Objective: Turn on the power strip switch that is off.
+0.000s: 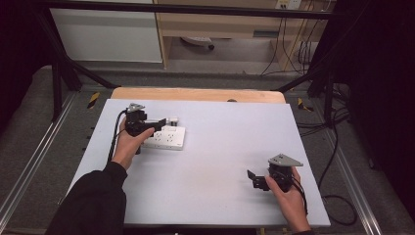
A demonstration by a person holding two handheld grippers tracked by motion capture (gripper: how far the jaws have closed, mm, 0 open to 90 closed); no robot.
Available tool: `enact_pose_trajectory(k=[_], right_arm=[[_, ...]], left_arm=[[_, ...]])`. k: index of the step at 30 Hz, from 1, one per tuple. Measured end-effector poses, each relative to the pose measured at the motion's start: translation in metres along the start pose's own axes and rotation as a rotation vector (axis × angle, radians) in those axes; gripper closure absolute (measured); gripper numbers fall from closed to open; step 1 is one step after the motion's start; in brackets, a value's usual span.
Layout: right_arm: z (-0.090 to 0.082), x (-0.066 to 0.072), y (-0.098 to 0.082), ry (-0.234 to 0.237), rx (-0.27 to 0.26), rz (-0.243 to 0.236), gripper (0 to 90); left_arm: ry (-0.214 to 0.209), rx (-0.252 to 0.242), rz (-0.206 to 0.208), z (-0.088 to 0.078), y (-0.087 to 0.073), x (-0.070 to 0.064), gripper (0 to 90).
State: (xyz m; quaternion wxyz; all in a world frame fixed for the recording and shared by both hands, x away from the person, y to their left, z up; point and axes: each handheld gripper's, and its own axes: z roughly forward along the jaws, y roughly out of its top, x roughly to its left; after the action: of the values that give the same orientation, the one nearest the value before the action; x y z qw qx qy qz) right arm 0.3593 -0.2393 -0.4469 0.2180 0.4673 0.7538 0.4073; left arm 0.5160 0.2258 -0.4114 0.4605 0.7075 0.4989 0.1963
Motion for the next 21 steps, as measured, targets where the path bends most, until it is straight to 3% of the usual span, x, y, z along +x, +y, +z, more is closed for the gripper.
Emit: enact_pose_trajectory(k=[7, 21], right_arm=[[0.0, 0.001, 0.001, 0.004, -0.002, 0.003, 2.9], [0.0, 0.001, 0.001, 0.007, -0.006, 0.007, 2.6]], left_arm=[[0.021, -0.002, 0.002, -0.005, 0.001, 0.001, 7.9], [-0.001, -0.016, 0.016, -0.018, 0.007, -0.006, 9.5]])
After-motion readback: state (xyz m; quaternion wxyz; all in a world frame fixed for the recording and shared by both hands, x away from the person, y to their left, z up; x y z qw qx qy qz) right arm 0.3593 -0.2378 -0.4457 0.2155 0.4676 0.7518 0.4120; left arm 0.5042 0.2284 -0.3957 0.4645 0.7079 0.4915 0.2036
